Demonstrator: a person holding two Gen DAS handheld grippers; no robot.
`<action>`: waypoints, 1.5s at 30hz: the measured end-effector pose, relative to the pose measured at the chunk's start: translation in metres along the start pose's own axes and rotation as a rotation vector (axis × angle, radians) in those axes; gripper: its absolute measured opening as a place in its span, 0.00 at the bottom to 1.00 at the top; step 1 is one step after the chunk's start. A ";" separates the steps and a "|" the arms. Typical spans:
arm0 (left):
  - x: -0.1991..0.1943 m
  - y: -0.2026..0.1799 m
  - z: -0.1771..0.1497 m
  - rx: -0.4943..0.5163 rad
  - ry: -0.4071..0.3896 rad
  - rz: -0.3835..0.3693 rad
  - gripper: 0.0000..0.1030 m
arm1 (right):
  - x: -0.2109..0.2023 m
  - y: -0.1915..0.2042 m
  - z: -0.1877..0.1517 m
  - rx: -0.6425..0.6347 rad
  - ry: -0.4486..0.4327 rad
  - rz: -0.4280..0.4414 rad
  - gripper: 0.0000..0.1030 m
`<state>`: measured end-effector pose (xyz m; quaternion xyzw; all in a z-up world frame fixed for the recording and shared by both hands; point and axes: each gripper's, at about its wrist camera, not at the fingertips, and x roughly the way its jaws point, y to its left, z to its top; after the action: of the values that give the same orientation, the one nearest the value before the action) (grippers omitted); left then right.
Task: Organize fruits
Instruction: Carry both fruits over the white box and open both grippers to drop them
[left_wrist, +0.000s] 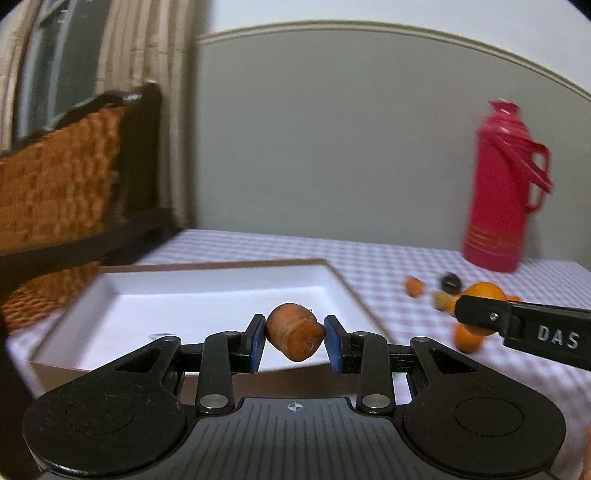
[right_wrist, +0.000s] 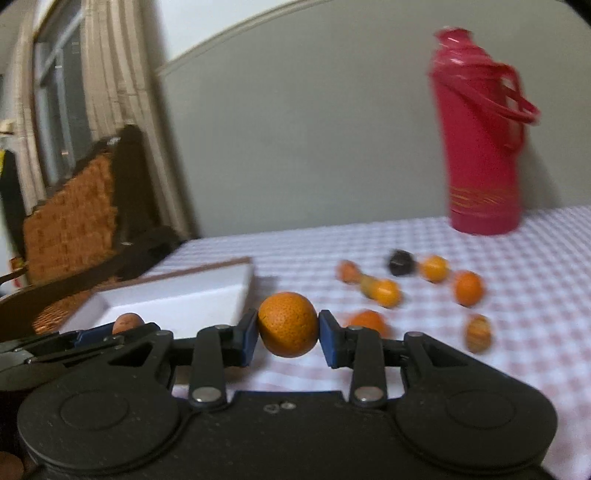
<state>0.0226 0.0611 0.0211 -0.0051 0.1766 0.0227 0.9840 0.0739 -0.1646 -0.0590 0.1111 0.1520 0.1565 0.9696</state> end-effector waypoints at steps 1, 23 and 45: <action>0.000 0.009 0.001 -0.009 -0.005 0.019 0.34 | 0.004 0.007 0.001 -0.008 -0.006 0.023 0.26; 0.025 0.115 0.001 -0.170 0.009 0.325 1.00 | 0.063 0.061 0.012 -0.084 -0.045 0.067 0.71; 0.017 0.055 0.000 -0.054 -0.036 0.229 1.00 | 0.014 -0.005 0.012 0.007 -0.109 -0.027 0.94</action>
<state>0.0355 0.1164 0.0148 -0.0109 0.1575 0.1396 0.9775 0.0922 -0.1669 -0.0526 0.1207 0.1009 0.1364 0.9781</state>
